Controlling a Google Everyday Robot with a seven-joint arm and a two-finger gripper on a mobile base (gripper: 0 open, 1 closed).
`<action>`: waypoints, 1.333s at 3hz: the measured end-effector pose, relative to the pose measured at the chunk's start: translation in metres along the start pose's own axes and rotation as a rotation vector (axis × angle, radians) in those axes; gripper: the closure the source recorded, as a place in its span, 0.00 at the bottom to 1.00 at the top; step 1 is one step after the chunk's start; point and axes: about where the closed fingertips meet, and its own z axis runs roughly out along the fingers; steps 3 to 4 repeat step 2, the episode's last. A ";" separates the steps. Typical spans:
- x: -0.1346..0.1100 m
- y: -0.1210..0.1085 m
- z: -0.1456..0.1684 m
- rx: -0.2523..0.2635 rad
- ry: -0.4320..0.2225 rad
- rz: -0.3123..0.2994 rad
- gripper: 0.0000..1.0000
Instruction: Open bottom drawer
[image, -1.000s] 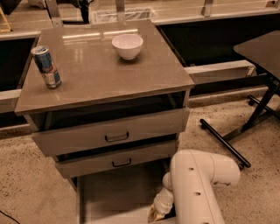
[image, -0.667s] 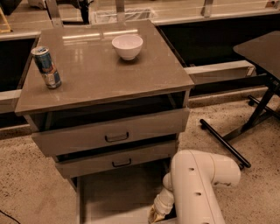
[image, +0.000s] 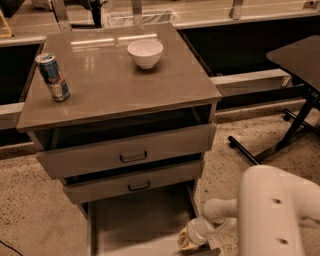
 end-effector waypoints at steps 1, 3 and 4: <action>-0.015 0.003 -0.054 0.151 0.001 -0.048 1.00; -0.012 0.006 -0.061 0.165 0.000 -0.036 0.82; -0.012 0.006 -0.061 0.165 0.000 -0.036 0.82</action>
Offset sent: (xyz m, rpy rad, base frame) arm 0.0032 -0.0140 0.0449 0.0347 -0.1236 -0.0359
